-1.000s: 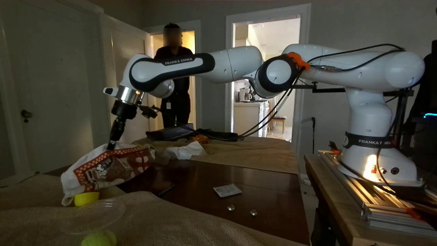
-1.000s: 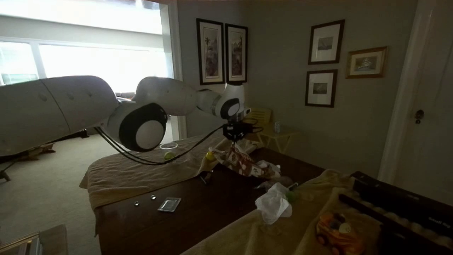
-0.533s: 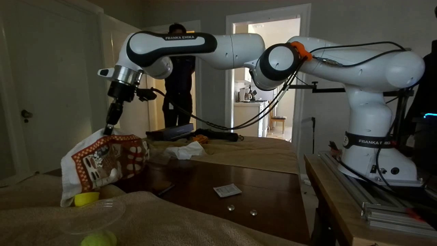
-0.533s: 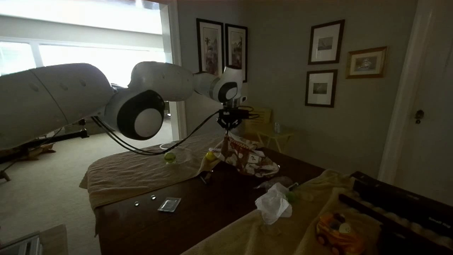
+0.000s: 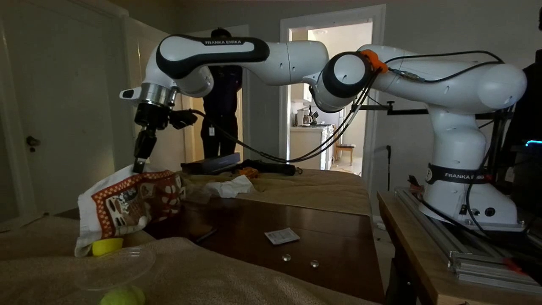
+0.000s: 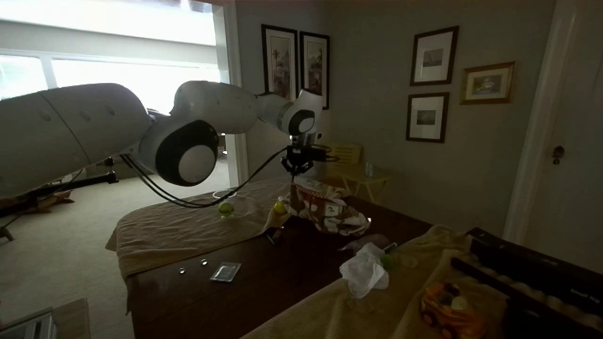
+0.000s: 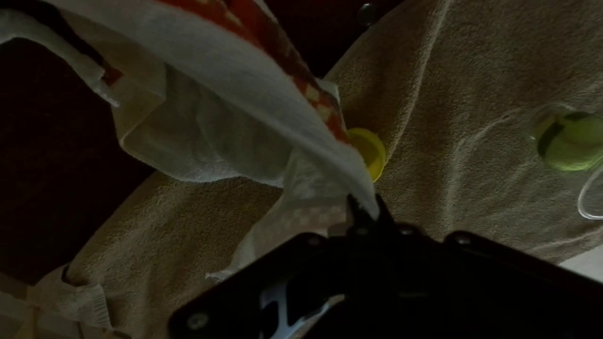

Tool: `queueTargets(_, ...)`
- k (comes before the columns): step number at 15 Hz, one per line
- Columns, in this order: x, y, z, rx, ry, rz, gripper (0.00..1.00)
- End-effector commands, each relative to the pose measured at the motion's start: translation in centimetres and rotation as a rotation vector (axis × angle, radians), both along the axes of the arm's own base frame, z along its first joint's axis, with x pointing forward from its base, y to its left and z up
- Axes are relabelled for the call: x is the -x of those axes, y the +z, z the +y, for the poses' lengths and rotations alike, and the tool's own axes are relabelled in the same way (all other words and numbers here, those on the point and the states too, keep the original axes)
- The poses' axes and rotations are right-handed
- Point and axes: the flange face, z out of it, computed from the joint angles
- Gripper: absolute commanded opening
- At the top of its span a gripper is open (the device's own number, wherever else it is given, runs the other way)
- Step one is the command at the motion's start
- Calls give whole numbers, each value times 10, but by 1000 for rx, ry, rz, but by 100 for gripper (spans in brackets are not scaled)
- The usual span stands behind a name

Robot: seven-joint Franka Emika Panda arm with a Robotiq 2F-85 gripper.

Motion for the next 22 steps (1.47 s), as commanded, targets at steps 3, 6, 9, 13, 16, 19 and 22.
queueTargets(3, -1, 1, -4, -3, -5, 2, 3)
queueTargets(6, 1, 0, 1, -15, 4, 10, 1)
queueTargets(9, 10, -2, 18, -20, 50, 49, 1)
queueTargets(13, 33, 5, 53, 4, 173, 123, 1)
queueTargets(16, 55, 18, 85, 46, 292, 154, 1)
queueTargets(19, 71, 34, 113, 67, 377, 149, 1)
queueTargets(22, 80, 43, 132, 63, 428, 133, 1)
